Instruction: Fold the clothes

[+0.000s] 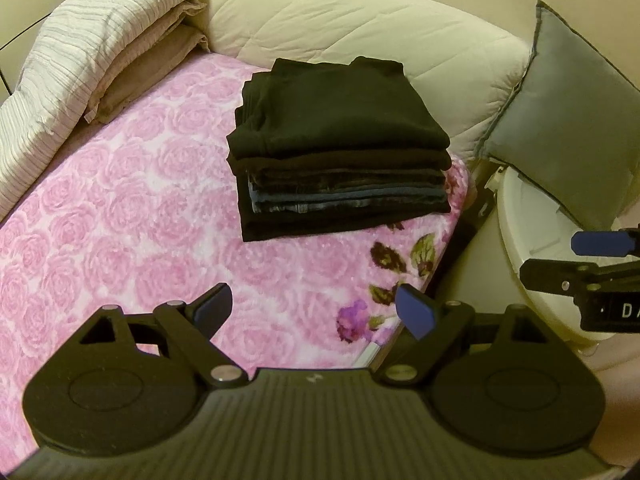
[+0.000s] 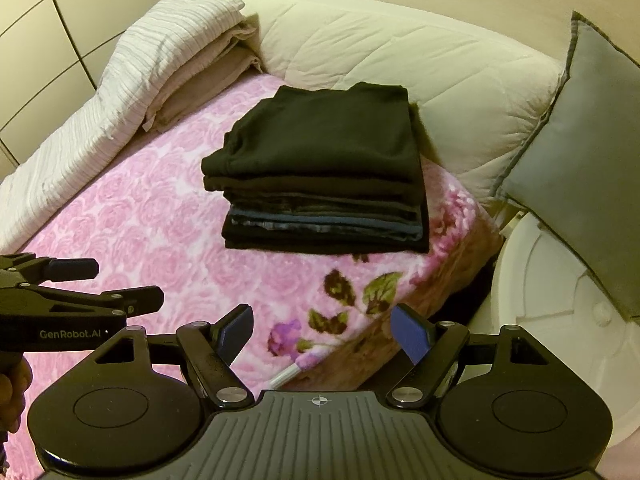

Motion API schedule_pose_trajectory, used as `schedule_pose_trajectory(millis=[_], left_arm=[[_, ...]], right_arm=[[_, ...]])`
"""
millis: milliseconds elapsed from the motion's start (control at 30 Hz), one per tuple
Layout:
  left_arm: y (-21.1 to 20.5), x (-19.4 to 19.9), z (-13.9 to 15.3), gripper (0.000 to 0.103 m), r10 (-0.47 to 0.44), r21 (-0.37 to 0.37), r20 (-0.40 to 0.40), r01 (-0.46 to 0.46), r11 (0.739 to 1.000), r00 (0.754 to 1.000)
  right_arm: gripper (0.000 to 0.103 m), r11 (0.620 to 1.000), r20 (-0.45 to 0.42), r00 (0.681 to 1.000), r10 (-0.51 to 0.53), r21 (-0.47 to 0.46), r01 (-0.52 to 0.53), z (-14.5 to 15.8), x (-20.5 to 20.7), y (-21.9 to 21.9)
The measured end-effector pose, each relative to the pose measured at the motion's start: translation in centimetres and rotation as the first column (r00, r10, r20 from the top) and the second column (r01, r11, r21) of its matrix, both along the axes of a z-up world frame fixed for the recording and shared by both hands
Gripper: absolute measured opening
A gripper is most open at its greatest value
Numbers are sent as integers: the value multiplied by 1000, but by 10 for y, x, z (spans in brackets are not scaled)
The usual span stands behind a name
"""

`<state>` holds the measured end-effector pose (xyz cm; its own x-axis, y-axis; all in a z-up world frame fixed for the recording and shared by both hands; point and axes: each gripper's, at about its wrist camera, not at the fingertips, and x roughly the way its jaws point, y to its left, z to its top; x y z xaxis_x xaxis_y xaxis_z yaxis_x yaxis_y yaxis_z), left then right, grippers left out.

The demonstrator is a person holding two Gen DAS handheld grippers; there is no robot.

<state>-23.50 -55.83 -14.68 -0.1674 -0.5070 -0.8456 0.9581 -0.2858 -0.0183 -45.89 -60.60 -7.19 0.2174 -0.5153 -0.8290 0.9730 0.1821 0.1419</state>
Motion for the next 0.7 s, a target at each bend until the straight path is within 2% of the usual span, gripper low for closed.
schedule_pose_trajectory(millis=[700], left_arm=[[0, 4, 4, 87, -13, -35, -31, 12, 999, 999]], right_arm=[[79, 1000, -3, 1000, 5, -7, -5, 2, 4, -8]])
